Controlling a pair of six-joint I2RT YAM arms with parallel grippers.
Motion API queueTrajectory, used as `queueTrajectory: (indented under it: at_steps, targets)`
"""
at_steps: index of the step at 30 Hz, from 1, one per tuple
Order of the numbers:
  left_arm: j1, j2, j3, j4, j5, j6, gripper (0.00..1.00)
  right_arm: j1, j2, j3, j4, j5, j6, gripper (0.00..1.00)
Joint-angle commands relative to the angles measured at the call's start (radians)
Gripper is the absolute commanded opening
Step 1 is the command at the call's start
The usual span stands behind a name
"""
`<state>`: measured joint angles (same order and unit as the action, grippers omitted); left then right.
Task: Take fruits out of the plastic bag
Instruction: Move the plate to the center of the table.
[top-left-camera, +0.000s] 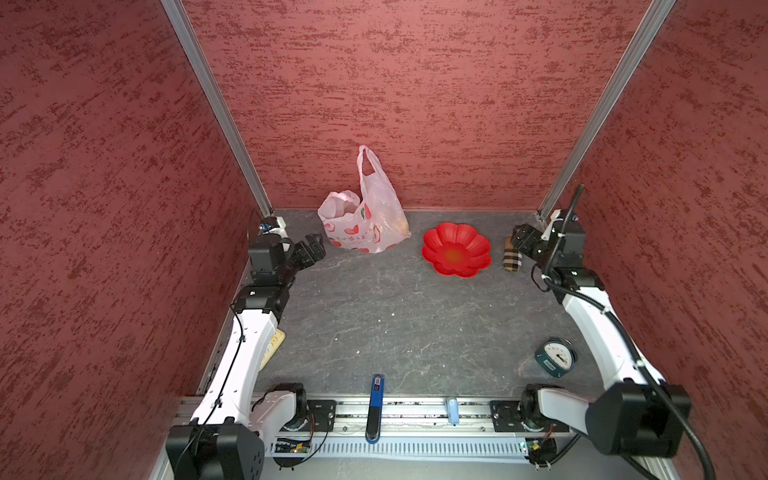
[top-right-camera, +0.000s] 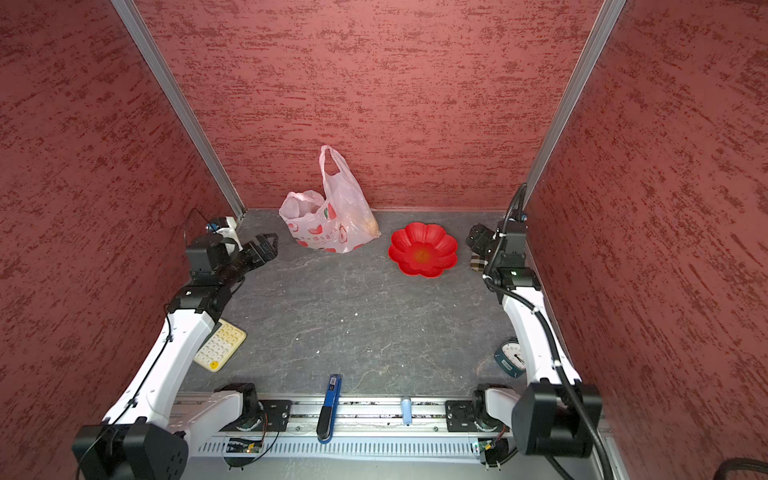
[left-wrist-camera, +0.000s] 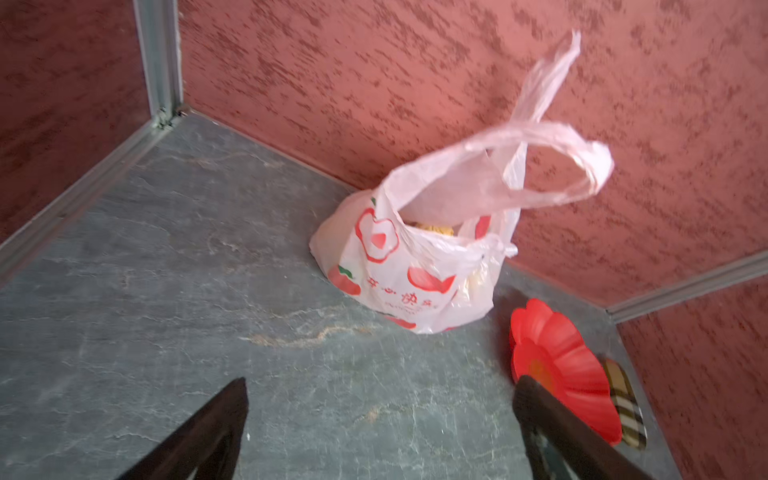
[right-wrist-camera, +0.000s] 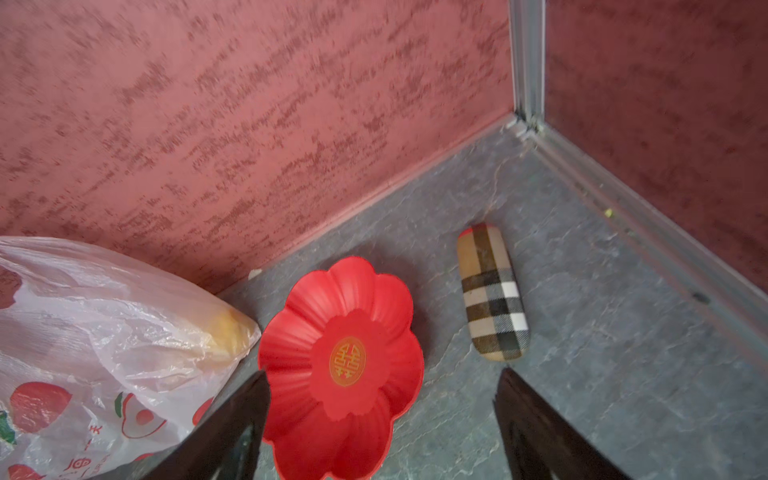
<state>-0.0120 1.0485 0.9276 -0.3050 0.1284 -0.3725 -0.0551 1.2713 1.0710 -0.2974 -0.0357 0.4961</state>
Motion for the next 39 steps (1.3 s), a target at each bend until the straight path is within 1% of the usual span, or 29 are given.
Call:
queueTrajectory:
  at_steps: [1, 6, 10, 14, 18, 26, 30, 35, 39]
  targets:
    - [-0.072, 0.019, 0.021, -0.069, -0.041, 0.024, 1.0, 0.0, 0.111, 0.048, -0.128, -0.082, 0.054, 0.8]
    - [-0.202, 0.043, 0.046, -0.085, -0.105, 0.032, 0.99, 0.0, 0.275, 0.077, -0.097, -0.139, 0.076, 0.68]
    - [-0.24, 0.056, 0.06, -0.089, -0.128, 0.037, 0.99, 0.0, 0.364, 0.097, -0.092, -0.149, 0.072, 0.6]
    - [-0.254, 0.064, 0.07, -0.089, -0.137, 0.04, 0.99, 0.0, 0.428, 0.103, -0.075, -0.159, 0.058, 0.53]
    - [-0.261, 0.075, 0.07, -0.08, -0.138, 0.038, 0.99, 0.0, 0.47, 0.096, -0.013, -0.201, 0.05, 0.49]
    - [-0.273, 0.102, 0.069, -0.069, -0.135, 0.032, 0.99, 0.0, 0.544, 0.091, 0.078, -0.264, 0.075, 0.46]
    - [-0.275, 0.111, 0.074, -0.07, -0.142, 0.035, 0.99, 0.004, 0.579, 0.099, 0.102, -0.281, 0.09, 0.43]
    - [-0.275, 0.116, 0.078, -0.075, -0.152, 0.038, 0.99, 0.014, 0.617, 0.109, 0.121, -0.292, 0.102, 0.36]
    - [-0.274, 0.118, 0.079, -0.075, -0.151, 0.038, 0.99, 0.021, 0.63, 0.107, 0.136, -0.296, 0.109, 0.26]
